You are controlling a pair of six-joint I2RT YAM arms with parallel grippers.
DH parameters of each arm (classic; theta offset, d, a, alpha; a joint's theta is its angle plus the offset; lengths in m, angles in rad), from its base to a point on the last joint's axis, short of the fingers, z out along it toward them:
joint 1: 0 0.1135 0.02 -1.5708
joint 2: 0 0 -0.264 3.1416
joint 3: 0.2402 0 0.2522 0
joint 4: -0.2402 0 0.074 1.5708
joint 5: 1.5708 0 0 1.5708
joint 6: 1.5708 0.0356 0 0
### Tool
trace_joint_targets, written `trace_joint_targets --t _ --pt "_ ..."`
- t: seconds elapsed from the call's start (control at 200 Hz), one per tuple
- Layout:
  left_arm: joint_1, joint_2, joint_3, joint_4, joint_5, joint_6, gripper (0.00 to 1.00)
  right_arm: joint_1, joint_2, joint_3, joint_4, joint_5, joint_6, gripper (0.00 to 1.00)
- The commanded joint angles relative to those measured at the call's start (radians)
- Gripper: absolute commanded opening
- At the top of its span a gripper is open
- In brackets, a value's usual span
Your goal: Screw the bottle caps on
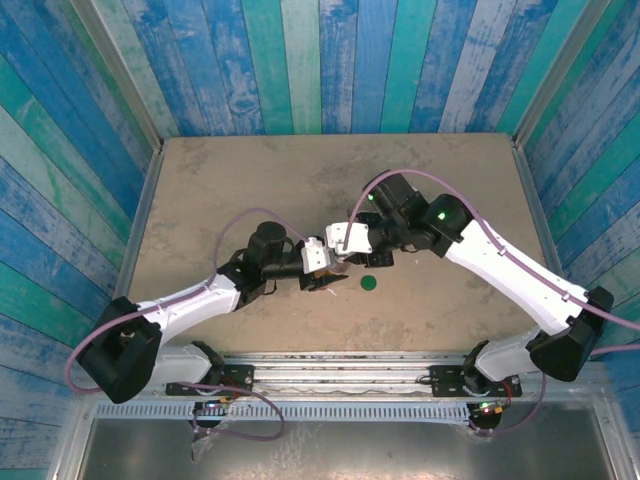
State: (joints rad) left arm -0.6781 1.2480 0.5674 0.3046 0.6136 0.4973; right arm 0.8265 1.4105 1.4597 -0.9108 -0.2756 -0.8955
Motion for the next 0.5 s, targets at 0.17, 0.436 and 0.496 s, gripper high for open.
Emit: trace_joint_targets --t 0.17,0.436,0.496 --pt "-0.003 -0.056 0.026 -0.018 0.037 0.004 0.65 0.005 0.03 0.034 -0.039 -0.025 -0.015 0.33" --pt "-0.002 -0.047 0.008 0.057 -0.081 -0.014 0.64 0.005 0.041 0.056 -0.034 -0.02 0.096 0.15" --pt "-0.002 -0.039 -0.019 0.148 -0.167 -0.031 0.64 0.004 0.052 0.069 -0.015 0.002 0.21 0.12"
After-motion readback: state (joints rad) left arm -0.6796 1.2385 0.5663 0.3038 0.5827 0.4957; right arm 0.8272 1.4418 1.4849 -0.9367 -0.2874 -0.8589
